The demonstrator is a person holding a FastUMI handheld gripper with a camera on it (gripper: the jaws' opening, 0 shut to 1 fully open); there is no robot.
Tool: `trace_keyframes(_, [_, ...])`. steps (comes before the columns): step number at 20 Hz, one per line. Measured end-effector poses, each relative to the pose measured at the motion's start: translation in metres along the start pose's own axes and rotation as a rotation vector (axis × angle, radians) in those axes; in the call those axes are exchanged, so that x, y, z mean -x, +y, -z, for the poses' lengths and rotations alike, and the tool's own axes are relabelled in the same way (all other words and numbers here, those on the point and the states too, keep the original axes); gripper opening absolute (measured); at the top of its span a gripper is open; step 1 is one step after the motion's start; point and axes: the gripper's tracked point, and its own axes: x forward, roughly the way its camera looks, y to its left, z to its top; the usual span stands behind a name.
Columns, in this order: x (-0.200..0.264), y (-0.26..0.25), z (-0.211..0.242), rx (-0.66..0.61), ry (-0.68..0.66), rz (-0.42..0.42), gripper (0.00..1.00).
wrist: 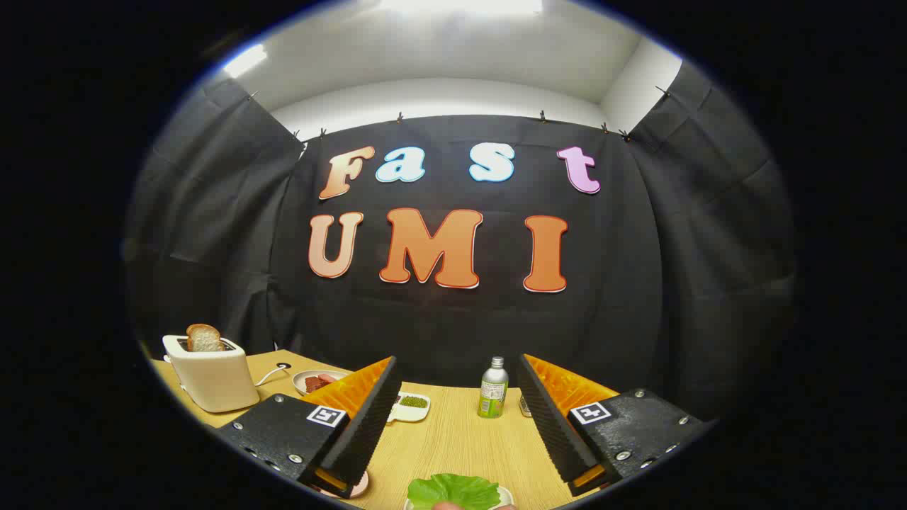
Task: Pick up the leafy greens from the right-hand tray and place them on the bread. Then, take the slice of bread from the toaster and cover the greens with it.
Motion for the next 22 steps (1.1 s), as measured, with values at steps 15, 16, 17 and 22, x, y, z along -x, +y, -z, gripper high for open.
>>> trace_keyframes(15, [0.001,0.003,0.015,-0.033,0.028,-0.021,0.99])
trace_keyframes(16, [0.001,0.003,0.016,-0.033,0.032,-0.021,0.99])
trace_keyframes(17, [0.001,0.003,0.018,-0.033,0.034,-0.026,0.99])
trace_keyframes(22, [0.006,0.003,0.027,-0.050,0.047,-0.038,0.99])
